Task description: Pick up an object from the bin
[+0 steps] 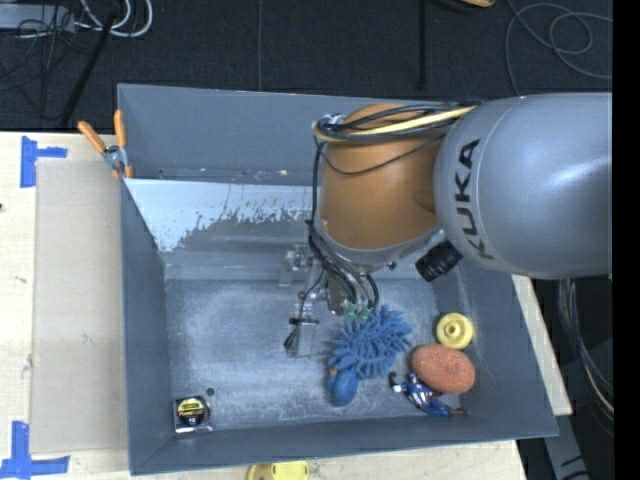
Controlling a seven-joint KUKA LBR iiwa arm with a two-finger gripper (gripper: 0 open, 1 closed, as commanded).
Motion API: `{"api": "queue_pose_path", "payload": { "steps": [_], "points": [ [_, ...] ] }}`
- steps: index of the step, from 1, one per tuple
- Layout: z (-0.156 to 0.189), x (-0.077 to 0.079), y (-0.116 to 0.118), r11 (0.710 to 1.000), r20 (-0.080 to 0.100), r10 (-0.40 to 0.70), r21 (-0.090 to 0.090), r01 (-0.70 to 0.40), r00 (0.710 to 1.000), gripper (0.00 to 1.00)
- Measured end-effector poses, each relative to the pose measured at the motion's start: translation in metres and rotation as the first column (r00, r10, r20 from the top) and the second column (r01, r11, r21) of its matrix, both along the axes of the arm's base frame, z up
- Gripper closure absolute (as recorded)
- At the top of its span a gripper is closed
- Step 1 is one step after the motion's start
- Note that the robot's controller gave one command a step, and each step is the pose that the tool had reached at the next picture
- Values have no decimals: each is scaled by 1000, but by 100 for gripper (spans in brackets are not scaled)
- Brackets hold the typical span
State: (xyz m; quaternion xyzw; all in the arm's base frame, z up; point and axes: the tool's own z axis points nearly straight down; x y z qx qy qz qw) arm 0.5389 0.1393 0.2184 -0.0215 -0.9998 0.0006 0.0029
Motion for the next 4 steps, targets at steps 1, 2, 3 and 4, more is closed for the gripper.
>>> {"api": "queue_pose_path", "payload": {
  "steps": [1,2,3,4],
  "points": [
    [17,38,-4,998,6,-63,2,63,998,0],
    [1,43,-26,1000,10,26,1,-26,1000,0],
    [-23,48,-45,960,5,278,1,-278,960,0],
    [-21,33,-81,1000,3,30,2,-30,1000,0]
  ]
}}
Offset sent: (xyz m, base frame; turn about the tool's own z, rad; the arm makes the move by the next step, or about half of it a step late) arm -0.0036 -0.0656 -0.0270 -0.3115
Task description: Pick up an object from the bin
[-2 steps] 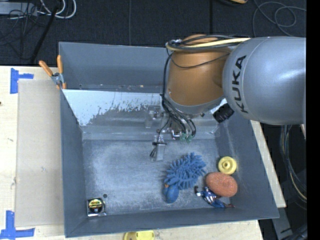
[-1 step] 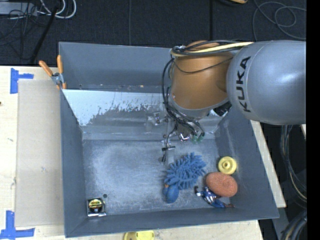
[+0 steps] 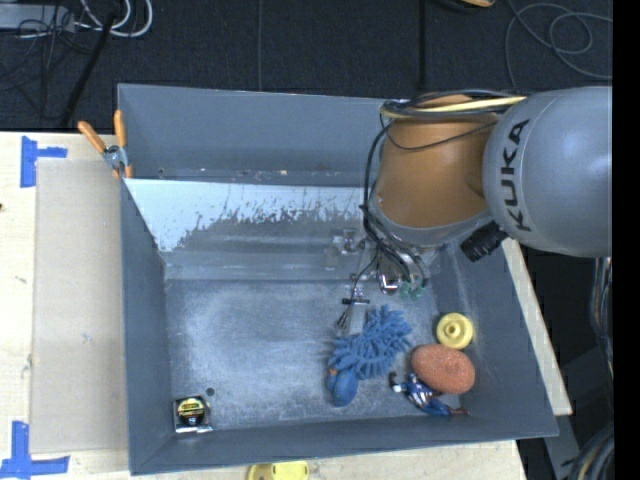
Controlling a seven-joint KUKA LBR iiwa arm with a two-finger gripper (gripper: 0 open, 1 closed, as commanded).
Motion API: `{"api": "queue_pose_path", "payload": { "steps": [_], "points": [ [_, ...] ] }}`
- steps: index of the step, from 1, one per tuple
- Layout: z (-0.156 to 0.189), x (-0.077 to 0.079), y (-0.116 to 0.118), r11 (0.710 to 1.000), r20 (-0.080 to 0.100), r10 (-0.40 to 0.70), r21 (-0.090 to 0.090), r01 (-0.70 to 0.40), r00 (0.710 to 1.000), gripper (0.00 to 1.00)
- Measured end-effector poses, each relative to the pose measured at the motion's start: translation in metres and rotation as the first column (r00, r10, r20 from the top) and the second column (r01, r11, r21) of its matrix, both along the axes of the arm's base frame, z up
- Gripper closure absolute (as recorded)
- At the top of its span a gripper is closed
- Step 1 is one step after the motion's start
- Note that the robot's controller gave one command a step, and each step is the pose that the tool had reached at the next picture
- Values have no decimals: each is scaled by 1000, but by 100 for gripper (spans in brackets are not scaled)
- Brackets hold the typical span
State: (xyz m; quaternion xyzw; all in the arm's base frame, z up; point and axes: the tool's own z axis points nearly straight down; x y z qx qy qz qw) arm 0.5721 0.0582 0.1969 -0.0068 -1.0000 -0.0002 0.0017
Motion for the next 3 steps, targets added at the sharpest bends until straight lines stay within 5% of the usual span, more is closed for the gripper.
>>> {"api": "queue_pose_path", "payload": {
  "steps": [1,2,3],
  "points": [
    [17,-7,-8,985,3,-173,-1,173,985,0],
    [-30,-10,-15,999,8,-37,0,37,999,0],
    [-43,-70,-58,988,-2,-152,0,152,988,0]
  ]
}}
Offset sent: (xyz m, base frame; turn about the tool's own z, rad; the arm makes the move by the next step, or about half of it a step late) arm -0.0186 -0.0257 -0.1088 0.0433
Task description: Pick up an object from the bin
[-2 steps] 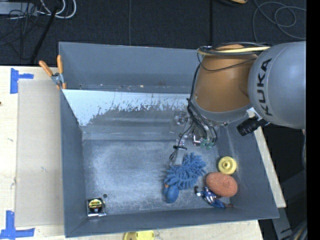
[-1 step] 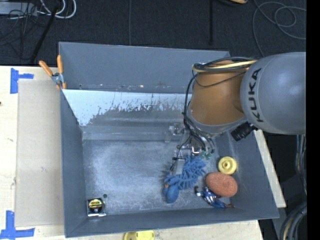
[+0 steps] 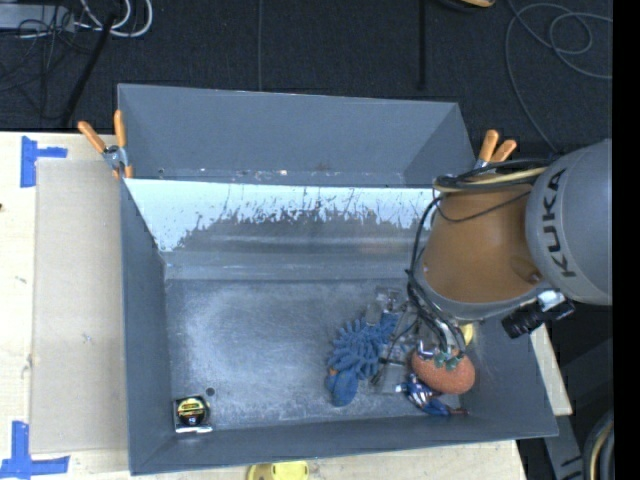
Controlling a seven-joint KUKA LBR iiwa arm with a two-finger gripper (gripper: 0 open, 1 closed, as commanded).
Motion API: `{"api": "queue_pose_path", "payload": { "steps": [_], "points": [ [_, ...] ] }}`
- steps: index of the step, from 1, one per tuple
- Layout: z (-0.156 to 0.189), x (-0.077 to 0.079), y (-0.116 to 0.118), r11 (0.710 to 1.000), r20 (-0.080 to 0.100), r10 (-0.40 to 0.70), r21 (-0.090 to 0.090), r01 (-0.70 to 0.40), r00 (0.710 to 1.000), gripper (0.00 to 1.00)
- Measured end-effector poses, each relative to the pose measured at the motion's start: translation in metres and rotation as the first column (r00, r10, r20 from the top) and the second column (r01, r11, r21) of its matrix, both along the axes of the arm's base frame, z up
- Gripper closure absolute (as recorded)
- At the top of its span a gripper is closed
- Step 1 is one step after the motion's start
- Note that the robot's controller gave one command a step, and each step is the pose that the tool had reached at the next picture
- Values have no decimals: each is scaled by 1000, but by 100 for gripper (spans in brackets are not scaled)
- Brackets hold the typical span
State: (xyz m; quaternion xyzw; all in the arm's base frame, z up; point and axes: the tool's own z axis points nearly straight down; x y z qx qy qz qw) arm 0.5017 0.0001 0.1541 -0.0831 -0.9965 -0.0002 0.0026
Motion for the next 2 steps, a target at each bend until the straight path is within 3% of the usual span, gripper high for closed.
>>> {"api": "queue_pose_path", "payload": {
  "steps": [1,2],
  "points": [
    [-40,5,7,999,8,-41,-3,41,999,0],
    [-51,22,15,998,5,-58,0,58,998,100]
  ]
}}
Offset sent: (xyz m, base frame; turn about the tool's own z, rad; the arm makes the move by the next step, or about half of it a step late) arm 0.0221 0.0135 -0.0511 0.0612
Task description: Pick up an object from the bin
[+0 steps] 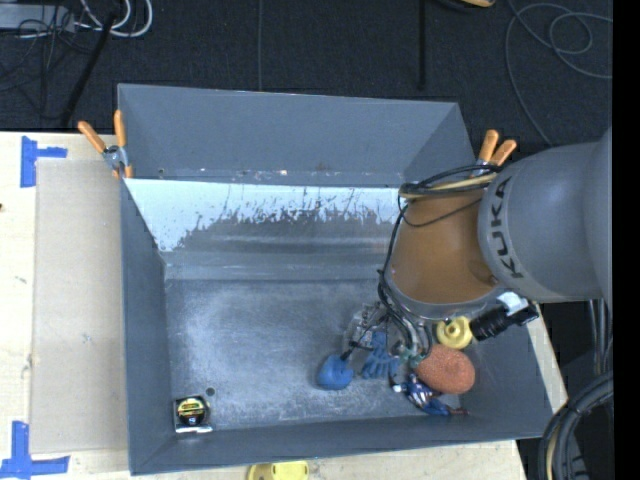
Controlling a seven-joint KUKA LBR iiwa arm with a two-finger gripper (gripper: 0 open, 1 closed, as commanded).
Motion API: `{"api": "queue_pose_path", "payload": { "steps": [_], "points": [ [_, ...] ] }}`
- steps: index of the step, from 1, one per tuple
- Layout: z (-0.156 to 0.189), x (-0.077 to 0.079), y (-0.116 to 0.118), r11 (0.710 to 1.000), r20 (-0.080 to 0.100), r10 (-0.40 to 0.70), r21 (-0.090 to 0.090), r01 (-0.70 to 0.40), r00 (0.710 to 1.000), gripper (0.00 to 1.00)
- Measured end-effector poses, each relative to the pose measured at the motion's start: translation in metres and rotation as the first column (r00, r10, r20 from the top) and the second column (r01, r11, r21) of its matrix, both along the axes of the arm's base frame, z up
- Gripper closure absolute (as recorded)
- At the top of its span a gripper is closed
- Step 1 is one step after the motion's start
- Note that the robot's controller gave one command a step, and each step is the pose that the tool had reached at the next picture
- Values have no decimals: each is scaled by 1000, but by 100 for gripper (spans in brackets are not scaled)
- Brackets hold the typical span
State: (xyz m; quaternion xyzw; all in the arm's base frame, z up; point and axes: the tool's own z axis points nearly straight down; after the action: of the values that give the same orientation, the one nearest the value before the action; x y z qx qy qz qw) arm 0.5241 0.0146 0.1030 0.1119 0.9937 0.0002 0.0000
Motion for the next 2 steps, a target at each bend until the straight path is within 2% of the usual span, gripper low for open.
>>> {"api": "queue_pose_path", "payload": {
  "steps": [1,2],
  "points": [
    [0,0,0,1000,-1,-4,0,4,1000,0],
    [0,0,-1,1000,-1,-4,0,4,1000,0]
  ]
}}
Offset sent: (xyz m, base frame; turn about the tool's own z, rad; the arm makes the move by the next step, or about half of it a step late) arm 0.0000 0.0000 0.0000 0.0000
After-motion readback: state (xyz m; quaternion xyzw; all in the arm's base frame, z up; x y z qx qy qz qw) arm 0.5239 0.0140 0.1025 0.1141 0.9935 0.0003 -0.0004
